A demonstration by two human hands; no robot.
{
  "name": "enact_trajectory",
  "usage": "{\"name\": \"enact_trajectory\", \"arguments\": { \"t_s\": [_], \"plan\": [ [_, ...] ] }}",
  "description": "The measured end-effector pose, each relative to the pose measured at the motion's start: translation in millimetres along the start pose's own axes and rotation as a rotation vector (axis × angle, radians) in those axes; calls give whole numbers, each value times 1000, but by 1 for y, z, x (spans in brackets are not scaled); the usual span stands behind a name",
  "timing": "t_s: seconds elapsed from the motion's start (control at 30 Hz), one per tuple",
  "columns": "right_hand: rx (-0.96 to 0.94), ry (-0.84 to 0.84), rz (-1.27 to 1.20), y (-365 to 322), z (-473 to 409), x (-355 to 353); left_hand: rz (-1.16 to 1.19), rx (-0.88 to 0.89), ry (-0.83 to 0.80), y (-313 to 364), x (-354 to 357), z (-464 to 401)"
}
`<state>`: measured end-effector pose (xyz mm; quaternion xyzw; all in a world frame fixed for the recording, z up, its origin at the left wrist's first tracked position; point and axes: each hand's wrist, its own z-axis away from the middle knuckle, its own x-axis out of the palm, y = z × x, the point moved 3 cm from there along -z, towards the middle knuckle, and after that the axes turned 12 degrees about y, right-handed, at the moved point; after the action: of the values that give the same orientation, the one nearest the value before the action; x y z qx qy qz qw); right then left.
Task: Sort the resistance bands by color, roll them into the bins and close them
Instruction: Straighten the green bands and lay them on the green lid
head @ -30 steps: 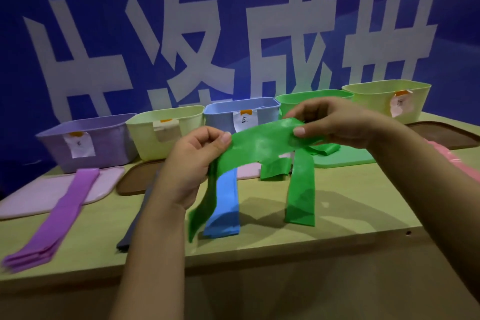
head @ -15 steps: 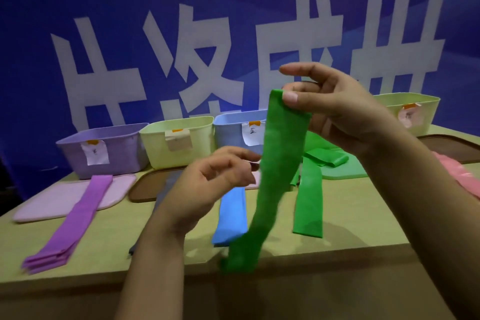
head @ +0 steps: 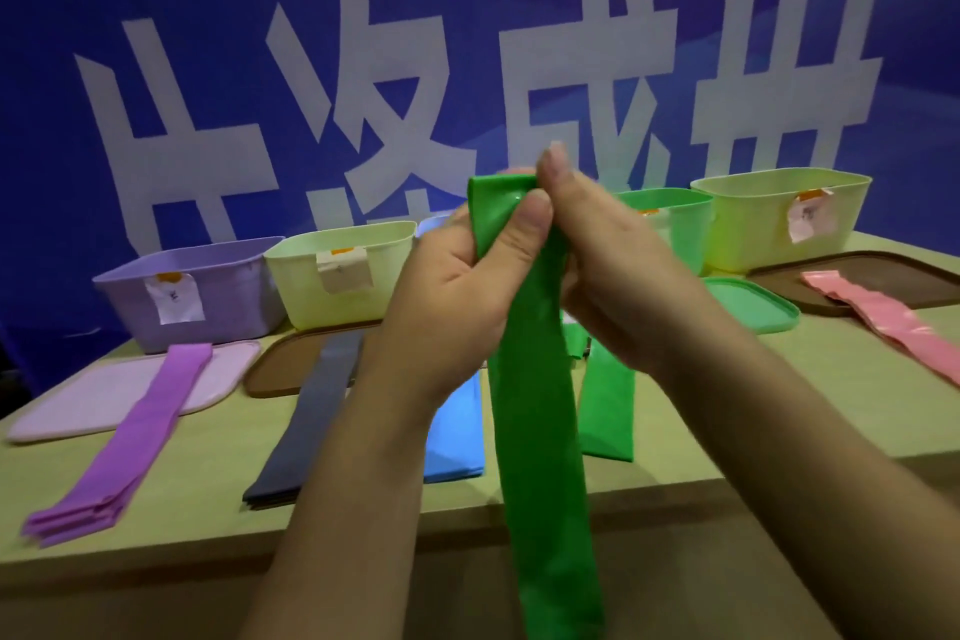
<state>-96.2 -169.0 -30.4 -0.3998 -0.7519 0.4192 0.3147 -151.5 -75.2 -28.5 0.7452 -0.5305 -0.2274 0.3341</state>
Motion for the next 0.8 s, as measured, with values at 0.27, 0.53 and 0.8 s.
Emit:
{"name": "enact_trajectory", "arguments": {
  "t_s": [0.27,0.53,0.8],
  "plan": [
    [213,-24,-195,66,28,2,-93,-177,-93,-29,-7,2],
    [433,-146,-296,127,76,15,301,-471,-50,-55,-22,4],
    [598,-282,-166,185,118,6,422,-644,37,-78,-28,15]
  ]
}}
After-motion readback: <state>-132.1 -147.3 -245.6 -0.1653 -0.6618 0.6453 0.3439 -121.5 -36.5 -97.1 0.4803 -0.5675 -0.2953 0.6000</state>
